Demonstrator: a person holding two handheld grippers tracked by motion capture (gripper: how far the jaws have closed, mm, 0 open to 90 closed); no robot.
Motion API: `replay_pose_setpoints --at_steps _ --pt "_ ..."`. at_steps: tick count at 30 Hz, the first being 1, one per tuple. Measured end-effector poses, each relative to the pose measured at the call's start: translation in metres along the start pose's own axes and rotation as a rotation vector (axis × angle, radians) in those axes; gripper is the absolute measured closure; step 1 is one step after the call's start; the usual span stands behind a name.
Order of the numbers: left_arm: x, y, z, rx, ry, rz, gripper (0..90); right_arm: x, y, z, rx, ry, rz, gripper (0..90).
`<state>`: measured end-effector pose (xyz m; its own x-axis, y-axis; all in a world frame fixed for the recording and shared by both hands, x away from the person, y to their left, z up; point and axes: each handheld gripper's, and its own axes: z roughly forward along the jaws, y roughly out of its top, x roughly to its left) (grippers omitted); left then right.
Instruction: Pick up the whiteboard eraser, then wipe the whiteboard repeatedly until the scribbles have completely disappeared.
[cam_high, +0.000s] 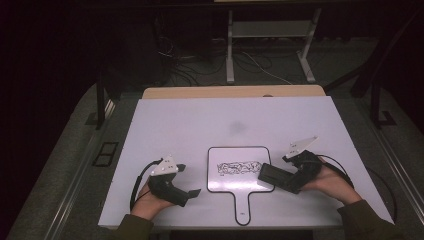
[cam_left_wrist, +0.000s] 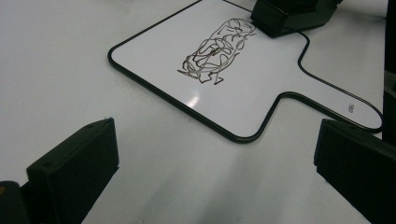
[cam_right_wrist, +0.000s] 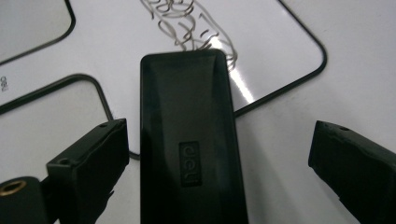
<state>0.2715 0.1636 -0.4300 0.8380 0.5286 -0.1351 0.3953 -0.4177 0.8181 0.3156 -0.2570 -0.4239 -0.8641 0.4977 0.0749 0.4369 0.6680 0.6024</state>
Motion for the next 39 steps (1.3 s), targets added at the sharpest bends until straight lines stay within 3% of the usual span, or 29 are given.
replay_pose_setpoints --at_steps 10,11,14,23,29,35,36,39 --pt "0.0003 -0.0003 0.0002 0.000 -0.001 -0.001 0.0 0.0044 -0.0012 0.0063 0.052 -0.013 -0.035 6.5" --pt "0.0003 -0.0002 0.0002 0.000 0.000 0.000 0.0 0.0049 -0.0018 0.0063 0.057 -0.020 -0.064 14.9" --pt "0.0001 -0.0001 0.0003 0.001 0.000 0.001 0.0 0.0066 -0.0023 0.0074 0.064 -0.025 -0.062 15.3" --pt "0.0000 -0.0001 0.0003 0.000 -0.001 0.001 0.0 0.0079 -0.0019 0.0092 0.083 0.001 -0.108 37.6" --pt "-0.0002 0.0000 0.0003 0.001 -0.001 0.001 0.0 0.0089 0.0009 0.0089 0.101 -0.004 -0.120 38.2" --pt "-0.0003 0.0002 -0.0002 0.000 0.000 0.001 0.0 0.0067 0.0025 0.0085 0.110 0.009 -0.110 38.4" --pt "-0.0003 0.0002 -0.0003 -0.001 0.000 0.001 0.0 0.0071 0.0032 0.0086 0.109 0.022 -0.091 38.5" --pt "-0.0003 0.0002 -0.0003 0.000 0.001 0.002 0.0 0.0049 0.0036 0.0085 0.118 0.013 -0.100 38.6"
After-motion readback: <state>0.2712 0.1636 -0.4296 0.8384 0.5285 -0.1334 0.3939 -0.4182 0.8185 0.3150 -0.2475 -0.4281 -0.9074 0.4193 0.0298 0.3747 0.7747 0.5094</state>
